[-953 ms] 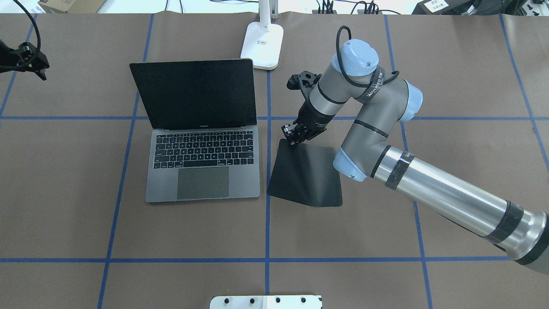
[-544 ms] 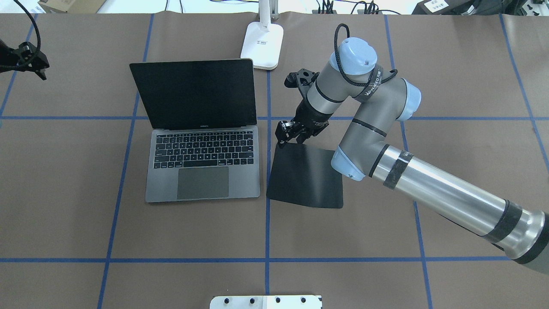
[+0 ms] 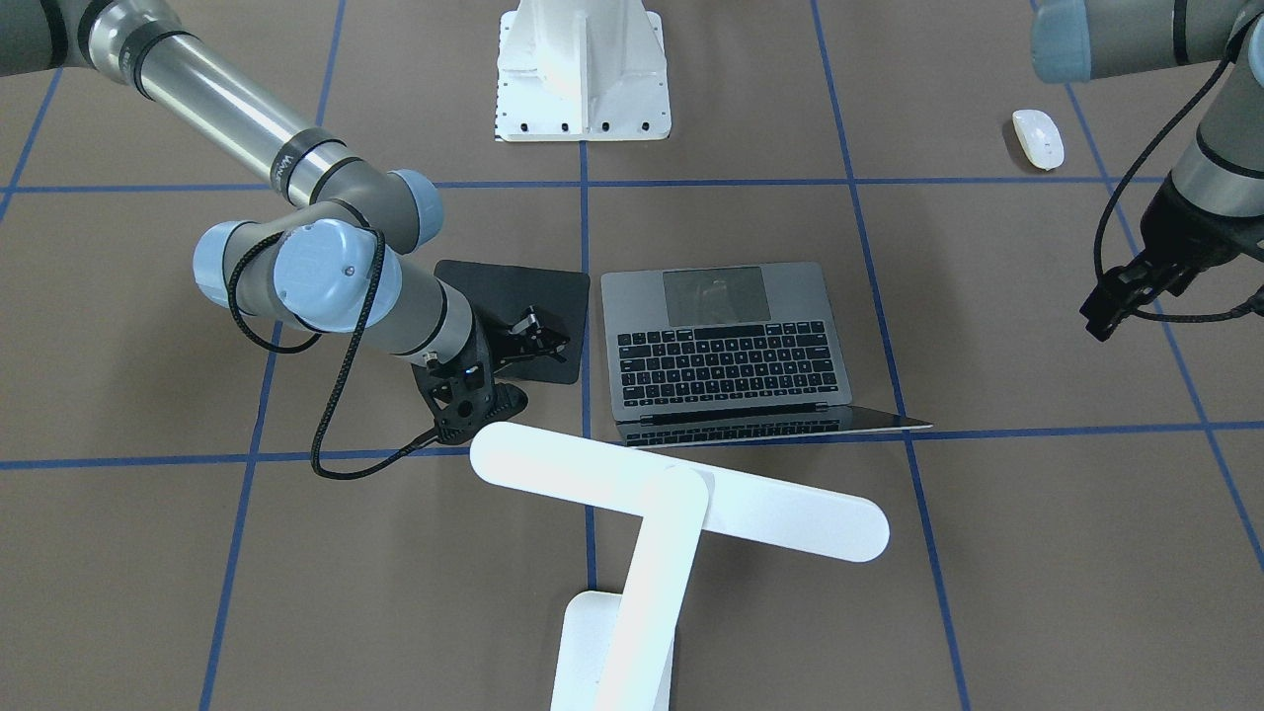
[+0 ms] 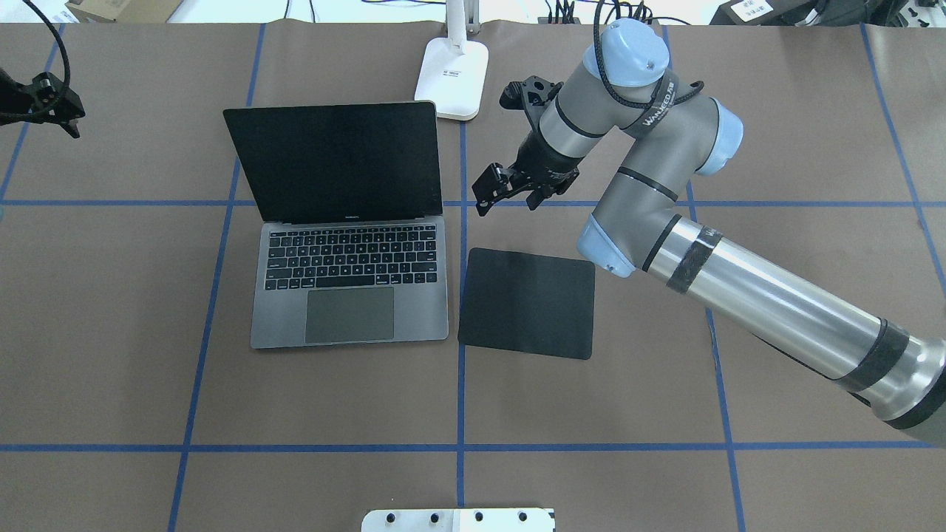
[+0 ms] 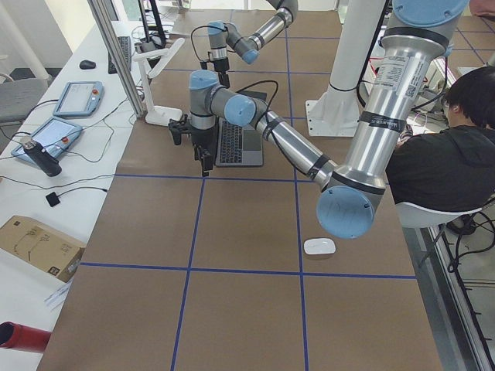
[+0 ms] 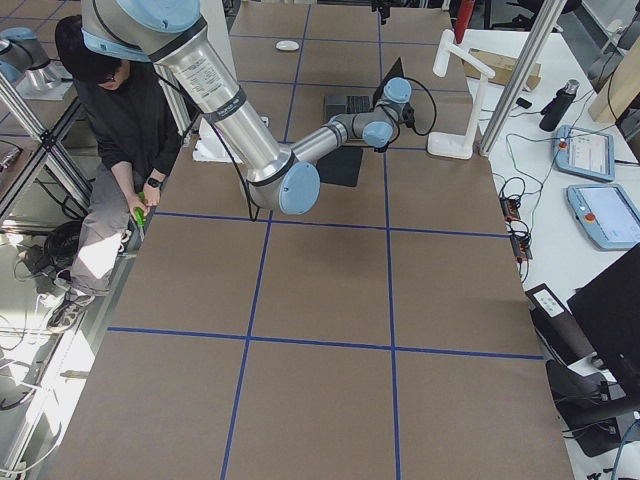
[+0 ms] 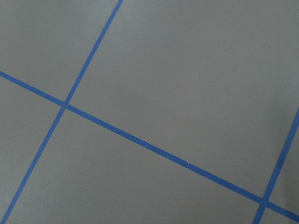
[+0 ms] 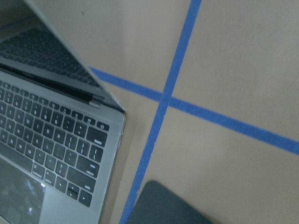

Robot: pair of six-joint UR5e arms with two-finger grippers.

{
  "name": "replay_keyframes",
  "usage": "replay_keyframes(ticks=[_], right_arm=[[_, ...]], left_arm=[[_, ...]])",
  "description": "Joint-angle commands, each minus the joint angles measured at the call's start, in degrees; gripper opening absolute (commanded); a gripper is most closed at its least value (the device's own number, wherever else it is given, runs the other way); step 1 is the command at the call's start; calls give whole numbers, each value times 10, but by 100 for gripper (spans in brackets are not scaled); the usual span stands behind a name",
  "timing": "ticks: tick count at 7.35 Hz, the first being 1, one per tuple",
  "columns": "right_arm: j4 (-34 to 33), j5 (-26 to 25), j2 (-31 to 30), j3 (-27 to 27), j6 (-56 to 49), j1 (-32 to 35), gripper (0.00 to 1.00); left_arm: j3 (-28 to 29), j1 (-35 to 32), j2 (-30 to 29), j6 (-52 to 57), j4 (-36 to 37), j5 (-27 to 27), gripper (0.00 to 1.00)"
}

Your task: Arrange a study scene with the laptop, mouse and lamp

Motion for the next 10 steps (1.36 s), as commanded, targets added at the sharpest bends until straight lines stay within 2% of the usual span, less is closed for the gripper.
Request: replay_keyframes(ticks=[1, 2, 3, 4, 5, 6, 7, 8, 10], right_arm=[[-7, 6, -1, 1, 8, 39, 100], [-44, 9, -6, 9, 8, 56, 100], [-105, 11, -24, 48, 7, 70, 100], [-153, 13, -53, 91, 6, 87, 100], [-181, 13, -85, 125, -2, 103, 100], [-183, 13, -109, 143, -2, 112, 100], [-183, 13, -120, 152, -2, 113, 100], [-183, 13, -134, 156, -2, 114, 100], [-185, 8, -166, 169, -13, 113, 100]], left_arm=[[-2, -4, 13, 51, -18, -1, 100], [-4, -5, 30, 90, -20, -3, 100], [-9, -10, 48, 127, -20, -5, 100], [-36, -10, 93, 153, -23, -6, 100], [-54, -10, 158, 182, -71, -7, 100], [-45, -9, 237, 176, -183, -7, 100], [-19, -8, 297, 173, -287, -29, 100], [24, -6, 329, 157, -366, -68, 100], [49, 32, 391, 21, -496, -74, 100]])
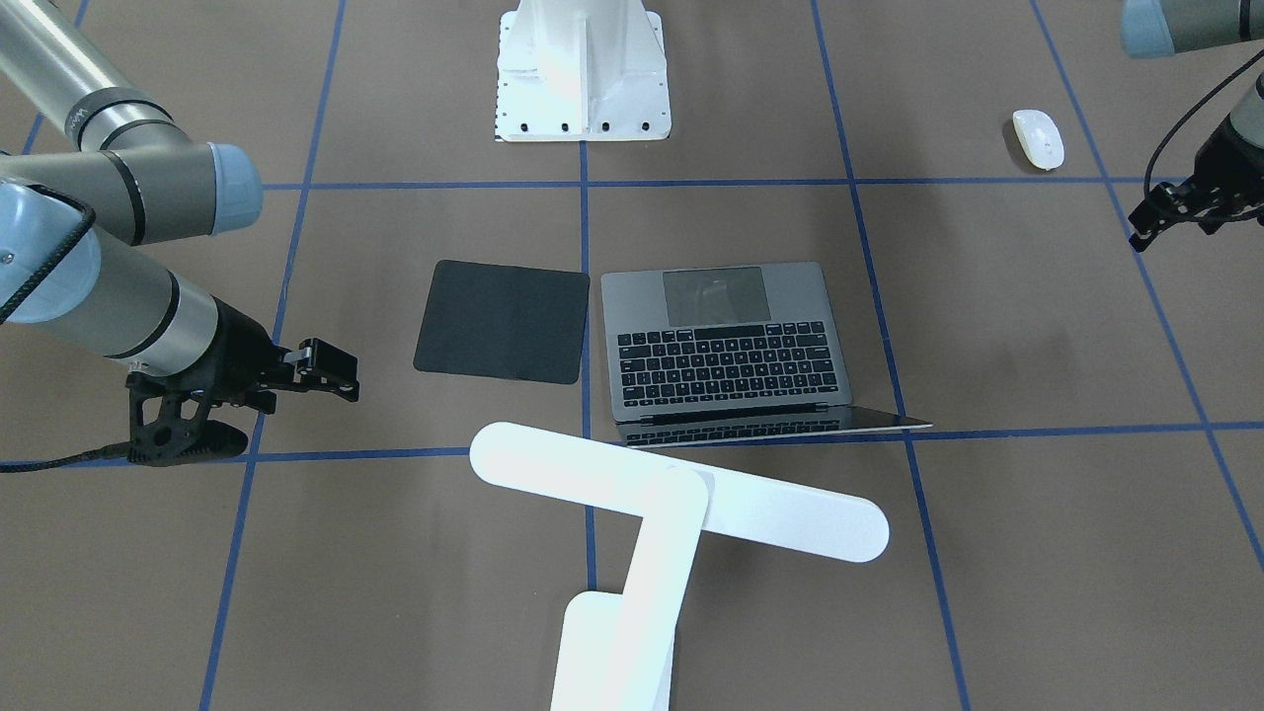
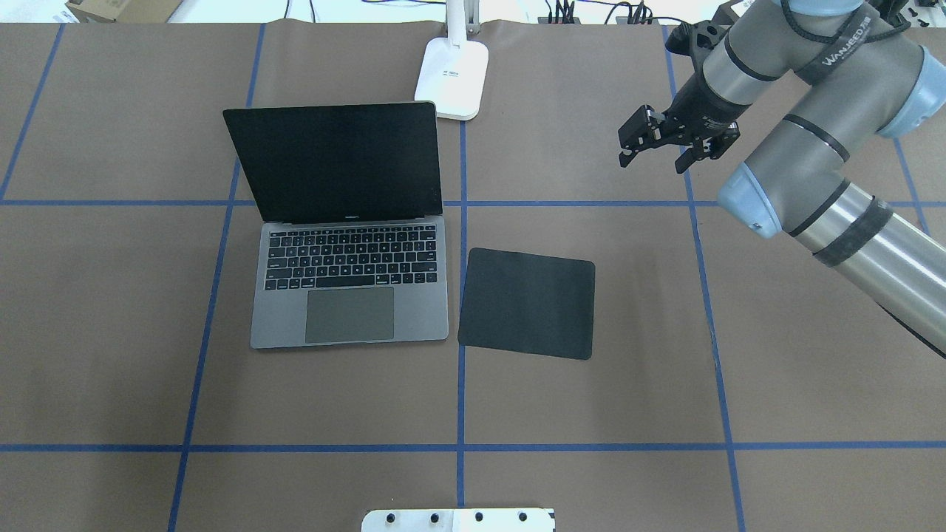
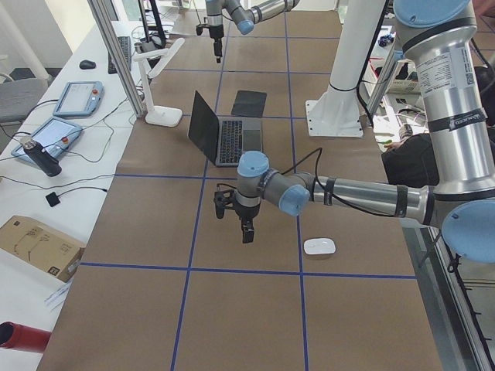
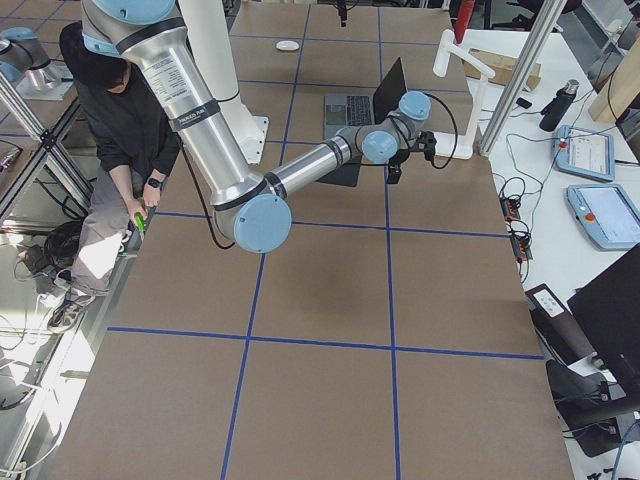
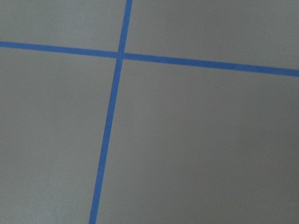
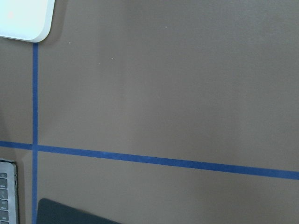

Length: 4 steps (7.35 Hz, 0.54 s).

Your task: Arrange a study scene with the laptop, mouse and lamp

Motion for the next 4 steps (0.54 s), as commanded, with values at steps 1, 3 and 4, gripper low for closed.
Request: replay_keyframes(ticks=[1, 3, 4], right_arm=[[-17, -5, -29, 10, -28, 5, 100], [-86, -17, -60, 48, -100, 13, 100], [-127, -28, -67, 79, -119, 16, 100]], left_arm=[[15, 114, 66, -203, -160, 12, 100], [15, 264, 105, -324, -223, 99, 100], [14, 277, 143, -322, -267, 100, 100]])
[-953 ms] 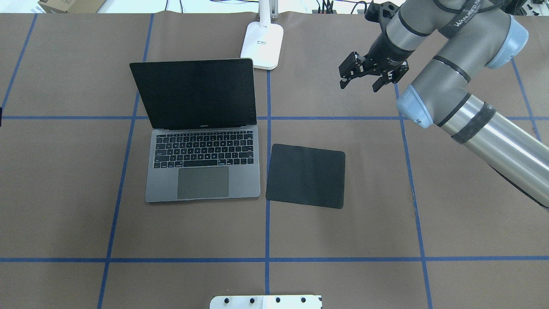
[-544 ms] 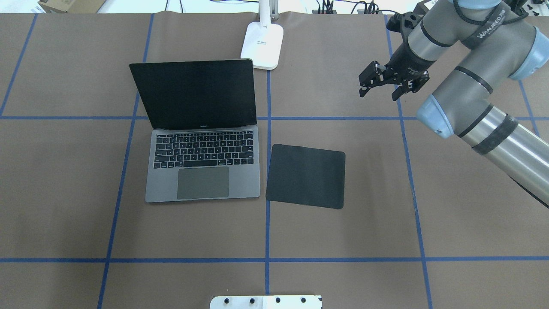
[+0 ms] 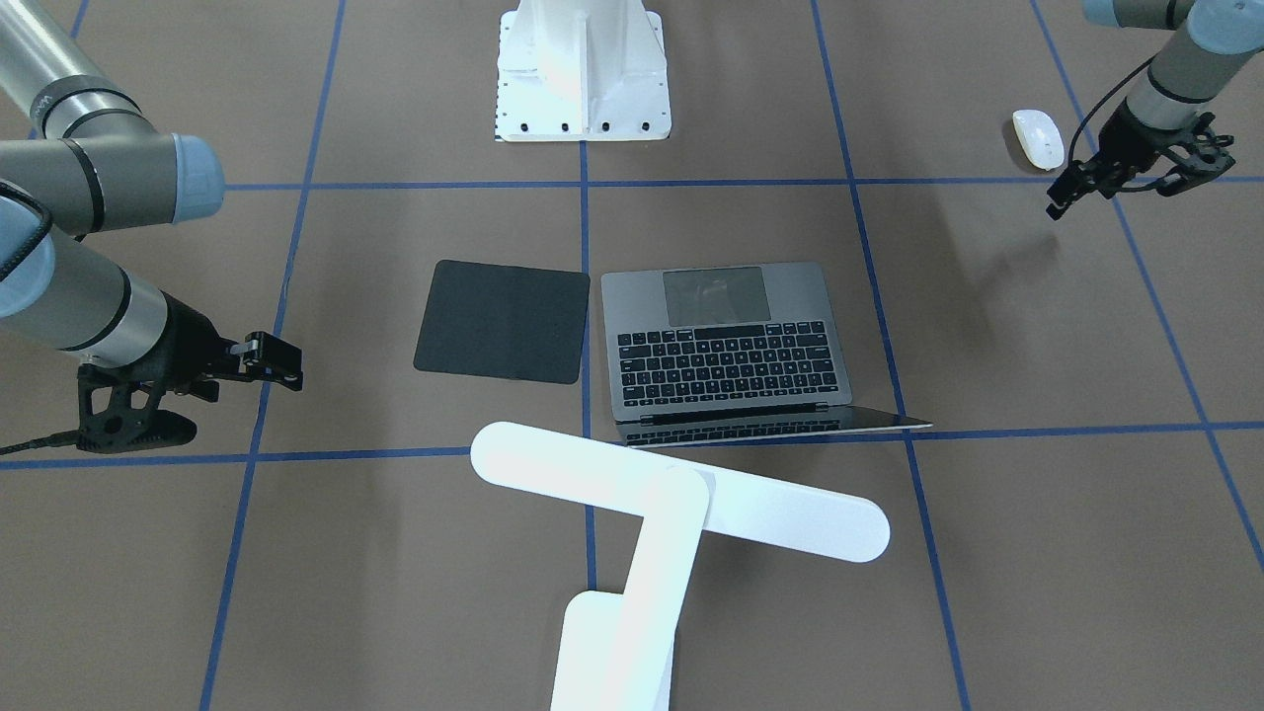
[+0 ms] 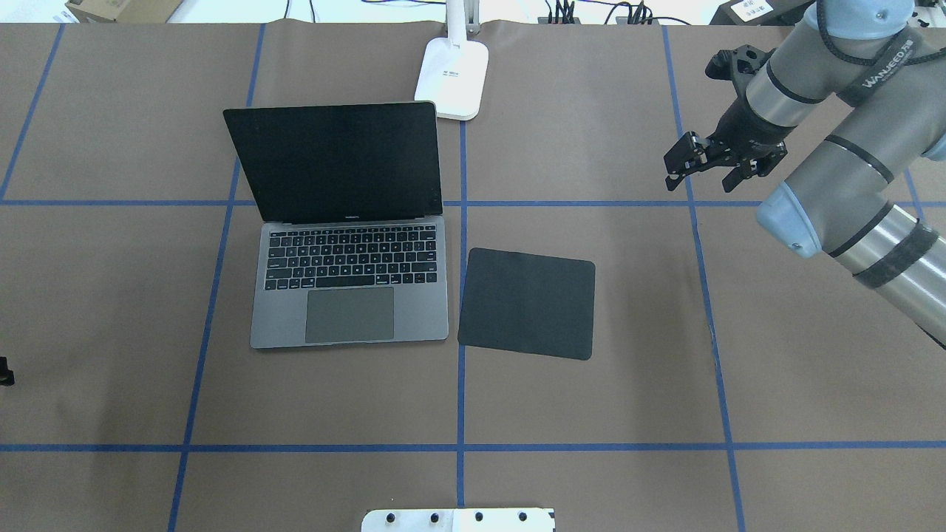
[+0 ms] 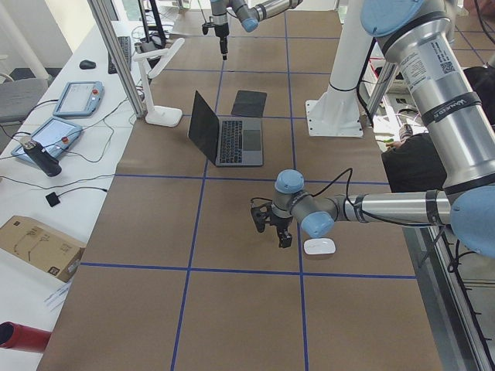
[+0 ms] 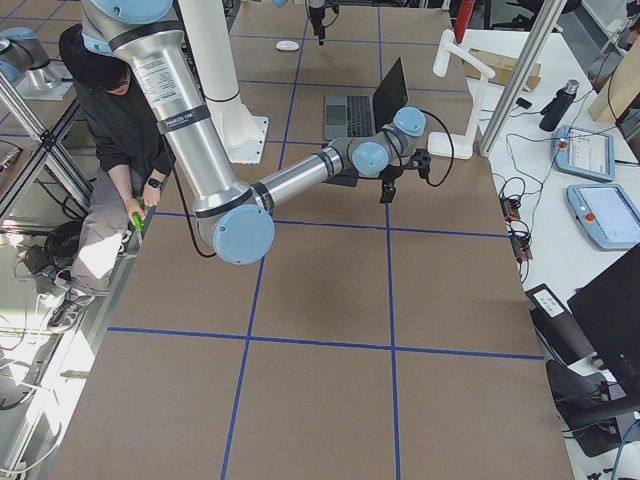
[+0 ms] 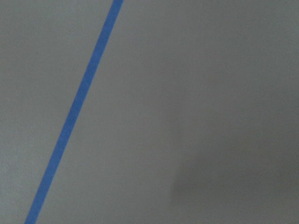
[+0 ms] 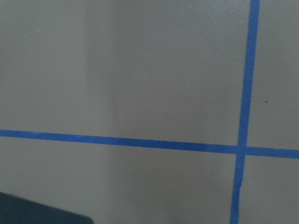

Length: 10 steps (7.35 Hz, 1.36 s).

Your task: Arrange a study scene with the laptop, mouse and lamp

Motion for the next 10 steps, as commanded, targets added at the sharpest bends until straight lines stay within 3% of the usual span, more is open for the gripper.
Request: replay_keyframes(ticks=[1, 3, 10], right_arm=[[-77, -13, -15, 53, -43, 10, 100], [-97, -19, -31, 77, -63, 6, 100], [-97, -20, -47, 89, -81, 3, 100]], left_arm=[[-1, 58, 77, -19, -95, 15, 100], [-1, 85, 109, -3, -133, 14, 100], [1, 189, 111, -4, -147, 13, 100]])
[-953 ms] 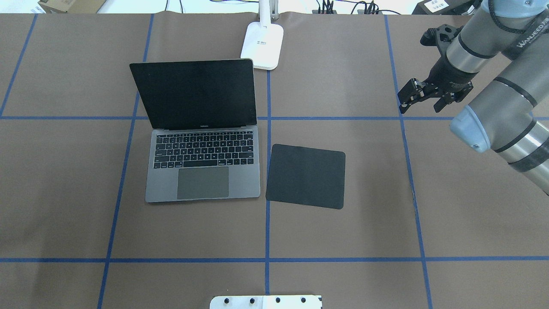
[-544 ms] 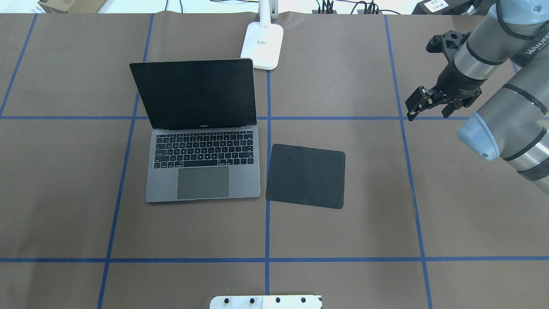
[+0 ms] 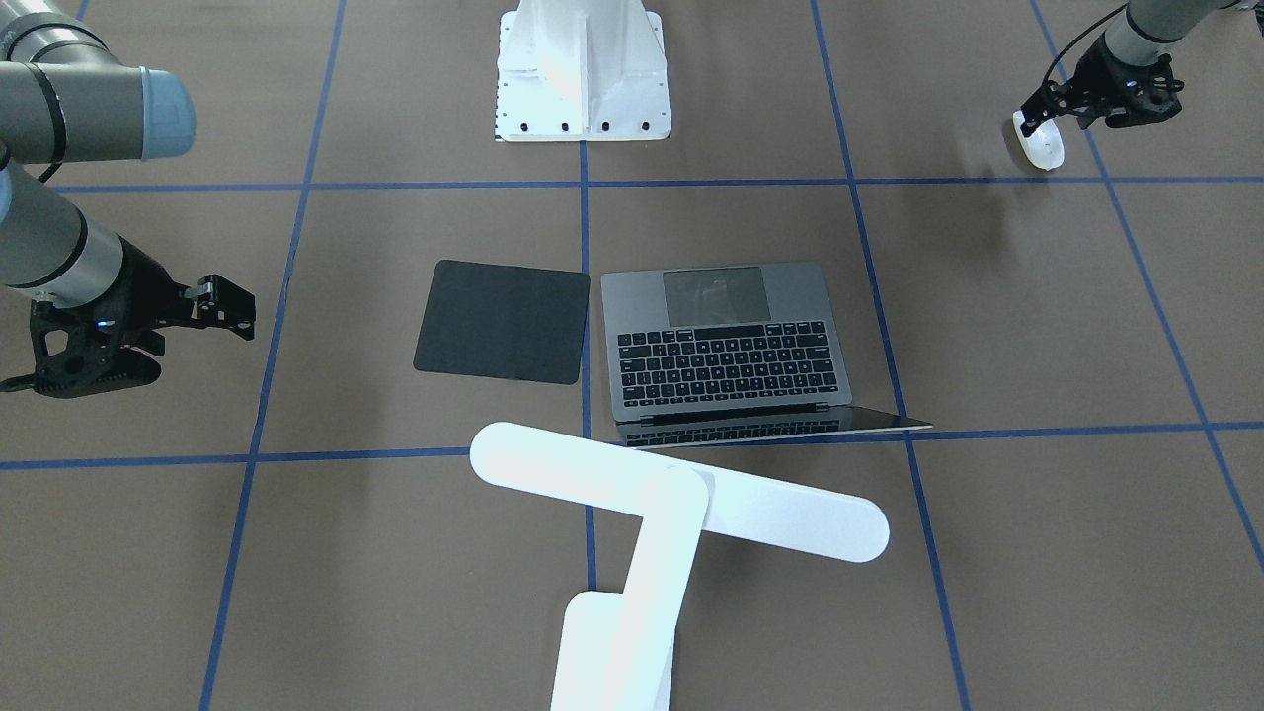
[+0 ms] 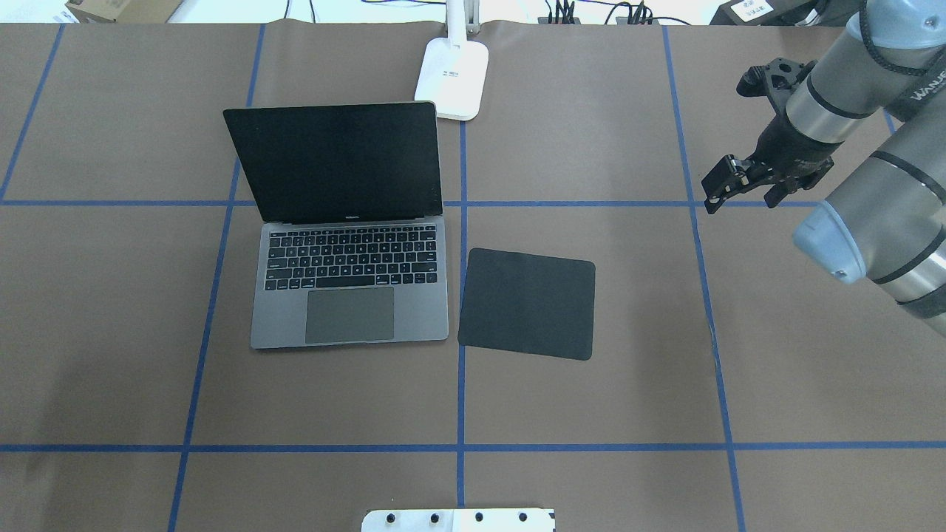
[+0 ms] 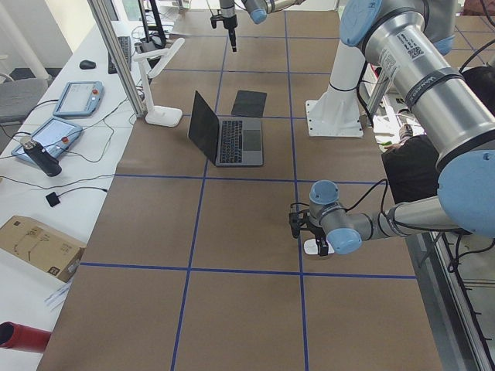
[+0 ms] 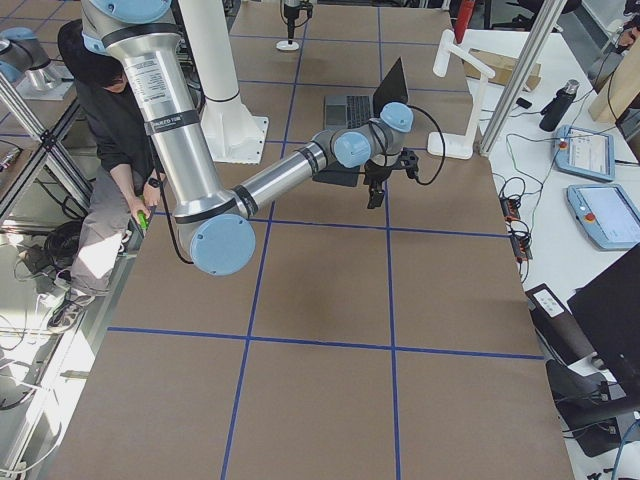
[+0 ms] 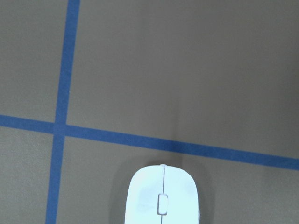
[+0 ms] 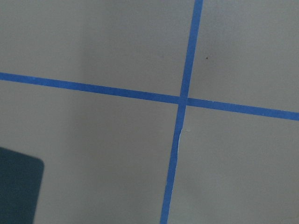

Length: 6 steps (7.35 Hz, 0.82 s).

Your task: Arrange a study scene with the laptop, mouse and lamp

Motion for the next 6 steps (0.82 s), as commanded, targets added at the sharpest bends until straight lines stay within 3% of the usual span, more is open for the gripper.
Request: replay_keyframes(ticks=[1, 6], right_arm=[[0, 0, 0, -1, 1, -1, 100], [0, 0, 1, -1, 3, -3, 100]], left_arm=[[1, 20, 0, -1, 1, -2, 100], [17, 39, -7, -2, 1, -2, 100]])
